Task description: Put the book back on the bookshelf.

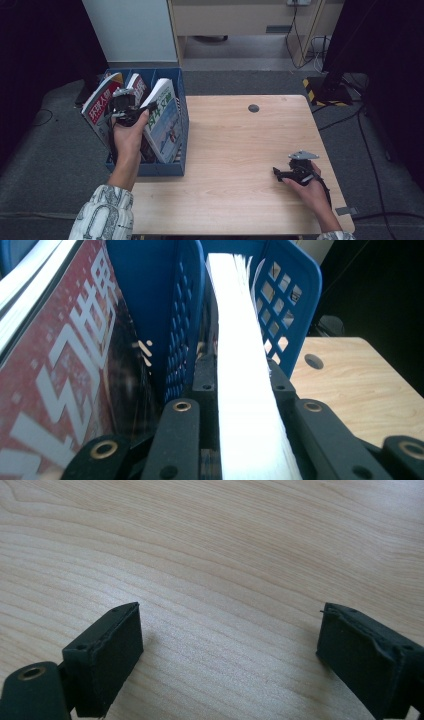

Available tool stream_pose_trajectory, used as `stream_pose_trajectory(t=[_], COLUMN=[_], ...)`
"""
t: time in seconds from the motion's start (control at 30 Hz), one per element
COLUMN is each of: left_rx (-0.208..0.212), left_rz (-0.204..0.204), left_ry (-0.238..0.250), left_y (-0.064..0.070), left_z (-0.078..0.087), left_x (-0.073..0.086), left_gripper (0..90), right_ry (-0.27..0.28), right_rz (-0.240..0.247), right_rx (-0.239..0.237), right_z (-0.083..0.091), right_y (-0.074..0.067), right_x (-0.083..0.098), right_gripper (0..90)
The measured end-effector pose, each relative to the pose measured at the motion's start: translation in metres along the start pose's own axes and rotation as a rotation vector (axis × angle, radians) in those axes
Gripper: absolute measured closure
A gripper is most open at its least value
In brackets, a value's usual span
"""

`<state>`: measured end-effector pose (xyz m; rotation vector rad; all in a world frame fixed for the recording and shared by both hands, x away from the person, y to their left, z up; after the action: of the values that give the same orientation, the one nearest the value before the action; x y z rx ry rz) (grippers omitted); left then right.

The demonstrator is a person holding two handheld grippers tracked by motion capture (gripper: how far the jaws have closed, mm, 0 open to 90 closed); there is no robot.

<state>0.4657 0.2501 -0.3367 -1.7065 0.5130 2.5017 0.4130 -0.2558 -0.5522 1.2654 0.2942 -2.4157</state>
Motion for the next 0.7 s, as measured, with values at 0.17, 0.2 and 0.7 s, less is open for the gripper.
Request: stream_pose_trajectory(t=[0.17,0.2,0.7], left_rx=[-0.013,-0.018,-0.045], left_rz=[0.015,0.019,0.025], left_ry=[0.033,0.042,0.102], left_y=[0.000,0.000,-0.003], left_z=[-0.005,-0.007,-0.022], left_x=[-0.002,-0.002,0.000], left_gripper=[73.3,73.3,73.1], right_ry=[0.000,0.000,0.002], right_rz=[0.001,-0.001,-0.005], right_rx=[-0.001,0.000,0.001], right_z=[0.000,0.000,0.000], right_y=[0.000,0.000,-0.001], right_x=[0.000,0.000,0.000], right_gripper=[11.2,11.3,11.1])
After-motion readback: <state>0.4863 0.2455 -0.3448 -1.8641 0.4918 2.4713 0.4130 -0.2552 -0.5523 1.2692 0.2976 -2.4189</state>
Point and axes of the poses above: each handheld gripper's, and its own axes: z roughly backward along the jaws, x roughly out of its underside, y roughly to its right, the point moved 2 cm from there along -z, roughly forward along the jaws, and after that the axes turned 9 degrees about y, right-handed, at the moved point
